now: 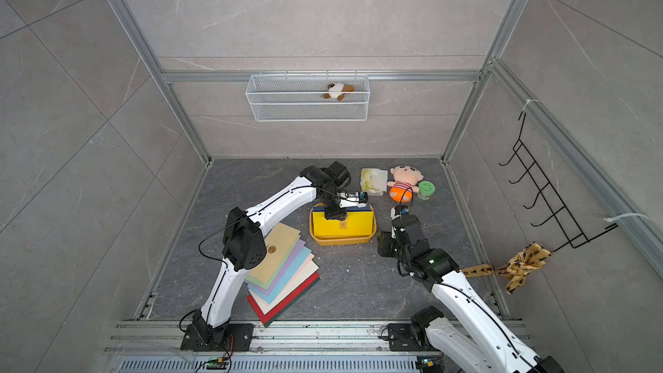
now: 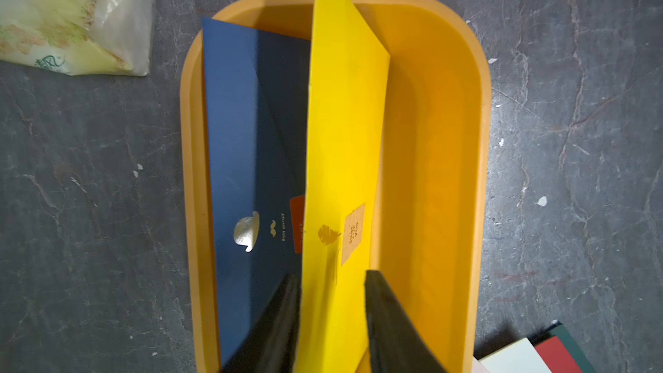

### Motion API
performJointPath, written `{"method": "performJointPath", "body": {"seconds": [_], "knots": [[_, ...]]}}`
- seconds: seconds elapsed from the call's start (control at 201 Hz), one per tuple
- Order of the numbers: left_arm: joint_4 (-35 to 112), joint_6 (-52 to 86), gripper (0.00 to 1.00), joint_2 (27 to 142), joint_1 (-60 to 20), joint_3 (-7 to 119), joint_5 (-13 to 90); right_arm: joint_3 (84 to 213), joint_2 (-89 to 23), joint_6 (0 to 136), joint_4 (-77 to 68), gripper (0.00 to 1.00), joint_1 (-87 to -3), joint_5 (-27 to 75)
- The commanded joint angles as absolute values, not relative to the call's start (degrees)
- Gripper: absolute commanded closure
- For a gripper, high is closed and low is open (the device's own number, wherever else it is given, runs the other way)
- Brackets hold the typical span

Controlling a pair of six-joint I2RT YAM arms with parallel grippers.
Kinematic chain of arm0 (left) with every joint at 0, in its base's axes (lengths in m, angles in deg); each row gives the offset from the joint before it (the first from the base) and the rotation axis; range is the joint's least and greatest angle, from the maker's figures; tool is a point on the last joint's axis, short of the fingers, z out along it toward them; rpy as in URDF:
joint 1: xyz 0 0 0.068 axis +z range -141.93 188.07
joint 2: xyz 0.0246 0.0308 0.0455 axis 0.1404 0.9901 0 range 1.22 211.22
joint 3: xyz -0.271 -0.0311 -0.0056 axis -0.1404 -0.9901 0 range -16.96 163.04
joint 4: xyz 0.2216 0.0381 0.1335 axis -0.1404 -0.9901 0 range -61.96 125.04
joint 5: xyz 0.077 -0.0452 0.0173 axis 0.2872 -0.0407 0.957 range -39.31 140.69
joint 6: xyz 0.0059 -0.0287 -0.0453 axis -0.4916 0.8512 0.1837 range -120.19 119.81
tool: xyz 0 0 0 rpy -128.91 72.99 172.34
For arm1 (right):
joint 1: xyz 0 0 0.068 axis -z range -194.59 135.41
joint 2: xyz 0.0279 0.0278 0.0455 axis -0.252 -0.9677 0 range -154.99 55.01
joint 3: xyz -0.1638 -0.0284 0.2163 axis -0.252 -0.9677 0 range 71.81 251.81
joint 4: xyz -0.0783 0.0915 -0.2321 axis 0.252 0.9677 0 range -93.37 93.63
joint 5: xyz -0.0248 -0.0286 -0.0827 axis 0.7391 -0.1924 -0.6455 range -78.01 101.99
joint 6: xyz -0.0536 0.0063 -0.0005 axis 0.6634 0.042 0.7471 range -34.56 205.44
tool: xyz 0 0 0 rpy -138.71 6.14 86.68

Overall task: Put the sealed envelopes into the storage box
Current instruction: Place the envelope in the storage box, then pick up the envelope from the center of the board.

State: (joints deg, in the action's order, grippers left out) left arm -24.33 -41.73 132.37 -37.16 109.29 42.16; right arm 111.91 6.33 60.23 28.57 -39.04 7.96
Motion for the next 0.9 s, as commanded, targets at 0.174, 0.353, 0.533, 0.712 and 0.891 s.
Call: {"method": "performJointPath", "body": {"seconds": [0.174,0.353,0.533,0.712,0.891], "knots": [[-5.93,-32.89,0.50,119.40,-36.06,100.05,51.89,111.50,6.13,60.29,28.19,0.50,-38.68,8.95],[12.48,-13.85,0.44,102.49,-33.94,77.78,58.33,112.77,6.31,53.87,29.73,0.49,-38.72,12.35],[23.76,19.42,0.41,83.80,-23.98,49.11,62.75,110.40,4.56,40.33,23.13,0.51,-40.69,21.42],[27.90,37.15,0.42,75.55,-8.29,27.06,46.99,111.63,-2.91,30.86,14.79,0.52,-54.59,15.85],[27.58,38.99,0.42,72.34,-6.91,18.30,50.64,118.44,-17.95,24.51,6.74,0.52,-69.28,7.78]]}}
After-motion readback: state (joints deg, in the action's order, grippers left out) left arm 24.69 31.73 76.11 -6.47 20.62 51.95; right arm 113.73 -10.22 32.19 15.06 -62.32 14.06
